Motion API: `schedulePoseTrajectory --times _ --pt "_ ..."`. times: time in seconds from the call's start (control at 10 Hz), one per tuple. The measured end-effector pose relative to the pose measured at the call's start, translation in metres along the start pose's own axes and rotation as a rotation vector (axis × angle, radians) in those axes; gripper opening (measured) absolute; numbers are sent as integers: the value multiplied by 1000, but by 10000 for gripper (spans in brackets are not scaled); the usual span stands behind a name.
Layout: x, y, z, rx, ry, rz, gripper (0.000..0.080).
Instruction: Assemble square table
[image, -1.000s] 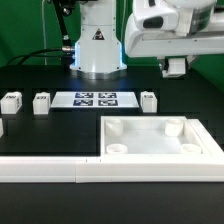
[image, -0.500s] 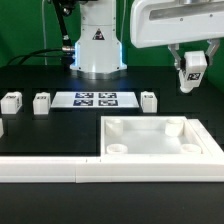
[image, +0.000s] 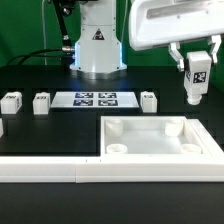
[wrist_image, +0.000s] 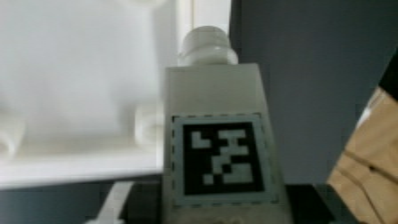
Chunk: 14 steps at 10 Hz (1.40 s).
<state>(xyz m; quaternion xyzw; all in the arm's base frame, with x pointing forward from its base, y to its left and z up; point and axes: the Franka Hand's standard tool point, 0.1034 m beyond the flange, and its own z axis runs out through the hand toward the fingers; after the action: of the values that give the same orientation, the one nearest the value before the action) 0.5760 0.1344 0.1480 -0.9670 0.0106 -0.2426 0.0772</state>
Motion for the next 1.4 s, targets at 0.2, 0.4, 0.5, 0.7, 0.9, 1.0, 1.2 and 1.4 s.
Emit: schedulePoseTrajectory --times 0.2,0.4,0.5,0.7,0.9,1.0,1.2,1.4 --pt "1 -8 4 -8 55 -43 292" --pt "2 -5 4 -11 57 -41 292" --pt "2 0 7 -18 54 -79 292" --pt "29 37 24 -59 63 -160 292" --pt "38 42 31 -55 74 -163 292" --pt "37 42 32 -55 73 -166 292" --pt "36 41 33 -55 73 -167 292" --pt "23 28 46 -40 73 -178 292"
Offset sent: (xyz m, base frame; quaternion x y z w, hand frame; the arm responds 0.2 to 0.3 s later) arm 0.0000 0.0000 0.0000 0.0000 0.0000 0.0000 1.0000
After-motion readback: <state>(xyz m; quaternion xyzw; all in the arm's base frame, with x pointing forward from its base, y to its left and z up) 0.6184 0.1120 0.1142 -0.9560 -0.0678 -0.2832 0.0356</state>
